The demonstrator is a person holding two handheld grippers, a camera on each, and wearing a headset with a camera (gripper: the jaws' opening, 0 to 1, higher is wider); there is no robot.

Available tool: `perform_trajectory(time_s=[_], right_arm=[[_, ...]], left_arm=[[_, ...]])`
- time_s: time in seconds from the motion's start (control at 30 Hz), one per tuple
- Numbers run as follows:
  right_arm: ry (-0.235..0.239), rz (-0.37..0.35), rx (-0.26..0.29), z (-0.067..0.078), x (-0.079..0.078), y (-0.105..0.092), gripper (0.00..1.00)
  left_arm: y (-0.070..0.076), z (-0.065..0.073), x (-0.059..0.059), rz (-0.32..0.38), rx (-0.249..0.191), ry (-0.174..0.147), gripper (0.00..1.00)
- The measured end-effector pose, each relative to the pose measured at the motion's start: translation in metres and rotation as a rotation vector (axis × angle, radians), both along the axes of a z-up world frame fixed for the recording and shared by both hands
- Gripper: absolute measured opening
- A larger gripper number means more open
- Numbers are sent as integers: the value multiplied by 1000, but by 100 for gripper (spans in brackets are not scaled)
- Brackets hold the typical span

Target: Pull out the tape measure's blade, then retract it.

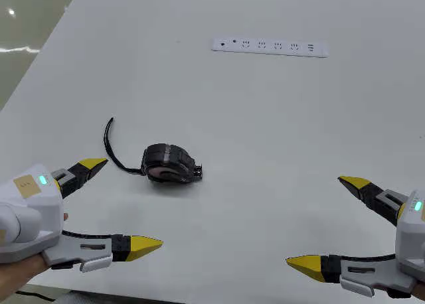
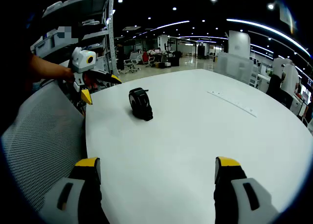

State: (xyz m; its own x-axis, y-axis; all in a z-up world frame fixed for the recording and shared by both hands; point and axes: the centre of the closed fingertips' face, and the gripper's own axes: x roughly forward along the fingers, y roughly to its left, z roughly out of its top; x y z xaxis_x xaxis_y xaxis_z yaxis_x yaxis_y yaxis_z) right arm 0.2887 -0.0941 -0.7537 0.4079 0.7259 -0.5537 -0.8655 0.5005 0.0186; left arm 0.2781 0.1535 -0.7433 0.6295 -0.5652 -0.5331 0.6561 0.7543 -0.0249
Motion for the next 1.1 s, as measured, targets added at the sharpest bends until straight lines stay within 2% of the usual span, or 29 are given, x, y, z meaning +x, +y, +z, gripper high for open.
perform_trajectory(time_s=[0.8, 1.1], right_arm=[[-10, 5, -3, 1, 0, -2, 97], [-9, 15, -10, 0, -1, -2, 96]], left_arm=[[-1, 5, 3, -15, 8, -12, 100], [0, 4, 3, -21, 9, -4, 100]])
